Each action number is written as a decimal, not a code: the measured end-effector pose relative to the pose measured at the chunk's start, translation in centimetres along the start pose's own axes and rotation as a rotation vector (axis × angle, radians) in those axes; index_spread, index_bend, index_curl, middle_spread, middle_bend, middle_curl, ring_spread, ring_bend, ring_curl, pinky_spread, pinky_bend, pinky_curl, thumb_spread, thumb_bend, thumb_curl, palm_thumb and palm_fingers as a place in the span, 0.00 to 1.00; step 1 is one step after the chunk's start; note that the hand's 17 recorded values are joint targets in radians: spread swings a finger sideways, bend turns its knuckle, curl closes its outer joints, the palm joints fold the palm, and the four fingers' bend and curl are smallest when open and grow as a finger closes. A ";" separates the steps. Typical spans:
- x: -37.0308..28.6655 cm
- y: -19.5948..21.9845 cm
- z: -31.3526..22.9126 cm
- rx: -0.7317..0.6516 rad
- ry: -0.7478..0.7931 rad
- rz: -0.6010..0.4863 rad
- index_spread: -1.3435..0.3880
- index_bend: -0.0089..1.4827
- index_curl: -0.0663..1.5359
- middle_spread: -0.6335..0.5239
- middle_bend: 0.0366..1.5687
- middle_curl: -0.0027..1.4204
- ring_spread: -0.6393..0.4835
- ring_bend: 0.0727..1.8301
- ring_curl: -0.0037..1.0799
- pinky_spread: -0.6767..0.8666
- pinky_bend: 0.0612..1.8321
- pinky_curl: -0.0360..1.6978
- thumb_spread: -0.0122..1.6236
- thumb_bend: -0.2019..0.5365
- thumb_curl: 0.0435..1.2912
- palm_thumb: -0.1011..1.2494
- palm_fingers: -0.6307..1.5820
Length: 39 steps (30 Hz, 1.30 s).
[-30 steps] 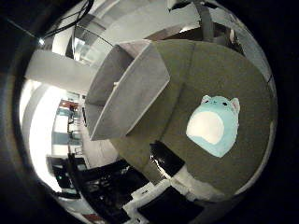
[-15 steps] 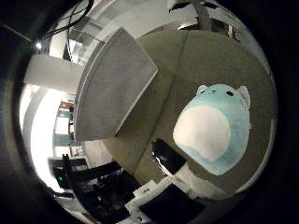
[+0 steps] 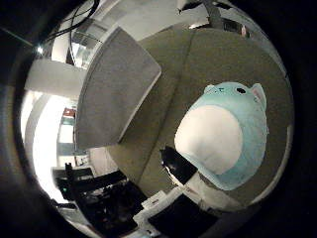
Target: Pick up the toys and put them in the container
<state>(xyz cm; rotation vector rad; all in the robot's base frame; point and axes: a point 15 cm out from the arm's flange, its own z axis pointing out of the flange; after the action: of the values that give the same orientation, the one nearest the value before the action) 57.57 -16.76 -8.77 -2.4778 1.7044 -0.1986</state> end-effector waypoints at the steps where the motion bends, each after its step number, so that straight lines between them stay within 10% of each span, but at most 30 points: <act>1: -0.1 0.1 0.1 -0.004 -0.004 -0.001 0.54 0.13 0.23 0.53 0.10 0.21 0.69 0.10 0.25 0.66 0.24 0.11 0.64 0.24 0.21 0.48 0.32; 39: 0.8 2.3 5.8 -0.153 0.008 0.037 0.54 0.13 0.25 0.53 0.12 0.22 0.69 0.11 0.24 0.71 0.20 0.07 0.63 0.24 0.21 0.45 0.43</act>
<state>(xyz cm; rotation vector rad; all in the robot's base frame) 56.75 -18.13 -14.82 -2.5515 1.8312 -0.0767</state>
